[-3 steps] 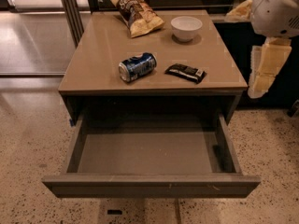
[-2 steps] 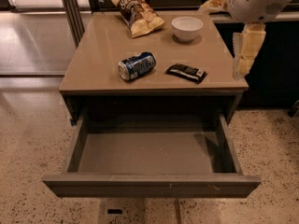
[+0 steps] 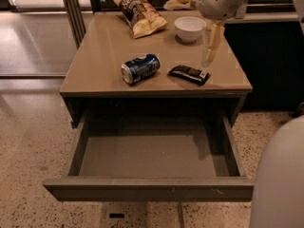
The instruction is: Place pepsi can into top drawer
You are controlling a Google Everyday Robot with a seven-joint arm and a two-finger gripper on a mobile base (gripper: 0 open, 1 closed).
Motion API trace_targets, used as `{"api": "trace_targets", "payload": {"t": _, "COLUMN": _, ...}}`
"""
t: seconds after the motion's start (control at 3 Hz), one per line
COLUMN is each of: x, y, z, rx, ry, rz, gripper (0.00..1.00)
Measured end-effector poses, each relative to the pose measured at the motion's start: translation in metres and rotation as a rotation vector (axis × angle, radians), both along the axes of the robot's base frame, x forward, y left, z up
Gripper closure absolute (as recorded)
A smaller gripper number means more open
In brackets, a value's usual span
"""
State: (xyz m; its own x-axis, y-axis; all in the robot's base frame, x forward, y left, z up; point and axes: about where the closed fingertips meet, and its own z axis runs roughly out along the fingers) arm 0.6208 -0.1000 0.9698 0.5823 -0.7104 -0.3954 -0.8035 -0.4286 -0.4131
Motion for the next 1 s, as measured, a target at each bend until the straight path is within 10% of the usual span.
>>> {"api": "trace_targets", "payload": {"t": 0.67, "x": 0.039, "y": 0.052, "z": -0.044, "rx": 0.186, "ry": 0.153, "rz": 0.029, "gripper": 0.0}}
{"api": "trace_targets", "payload": {"t": 1.0, "x": 0.049, "y": 0.057, "z": -0.045, "rx": 0.207, "ry": 0.139, "rz": 0.01, "gripper": 0.0}}
